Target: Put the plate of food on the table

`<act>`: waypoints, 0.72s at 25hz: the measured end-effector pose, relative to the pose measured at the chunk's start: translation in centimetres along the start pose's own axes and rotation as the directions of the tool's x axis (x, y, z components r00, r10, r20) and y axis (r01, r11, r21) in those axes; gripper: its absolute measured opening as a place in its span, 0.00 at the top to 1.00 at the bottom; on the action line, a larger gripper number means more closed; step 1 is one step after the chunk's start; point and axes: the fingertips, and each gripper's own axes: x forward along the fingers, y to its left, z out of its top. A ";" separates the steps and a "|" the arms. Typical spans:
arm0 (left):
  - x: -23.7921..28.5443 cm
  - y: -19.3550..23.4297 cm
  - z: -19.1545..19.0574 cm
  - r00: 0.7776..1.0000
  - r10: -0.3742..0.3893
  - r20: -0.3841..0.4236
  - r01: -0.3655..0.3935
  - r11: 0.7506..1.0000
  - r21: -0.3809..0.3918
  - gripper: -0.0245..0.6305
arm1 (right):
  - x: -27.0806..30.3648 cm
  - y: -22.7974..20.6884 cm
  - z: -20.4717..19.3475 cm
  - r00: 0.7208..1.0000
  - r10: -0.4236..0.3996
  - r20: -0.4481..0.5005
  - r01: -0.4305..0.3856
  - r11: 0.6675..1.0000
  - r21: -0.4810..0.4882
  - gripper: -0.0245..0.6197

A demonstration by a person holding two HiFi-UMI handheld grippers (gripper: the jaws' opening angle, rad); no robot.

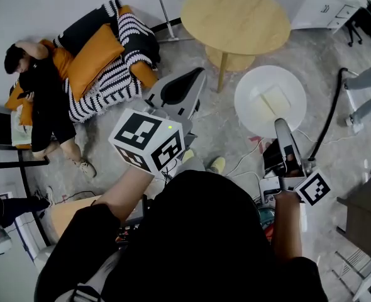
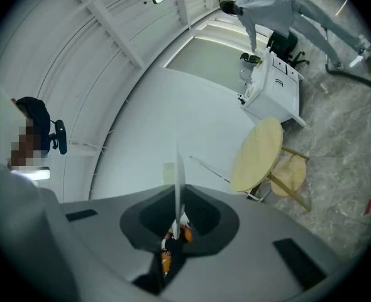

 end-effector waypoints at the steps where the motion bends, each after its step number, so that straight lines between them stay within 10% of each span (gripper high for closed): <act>1: 0.2 -0.2 0.0 1.000 -0.002 -0.002 0.002 1.000 -0.001 0.95 | -0.1 -0.1 0.1 1.000 0.000 -0.001 0.000 1.000 0.000 0.92; 18: 2.9 0.2 -0.3 0.999 -0.012 -0.040 0.009 0.998 -0.063 0.95 | 1.5 -1.5 1.8 1.000 -0.009 -0.025 0.010 1.000 0.017 0.92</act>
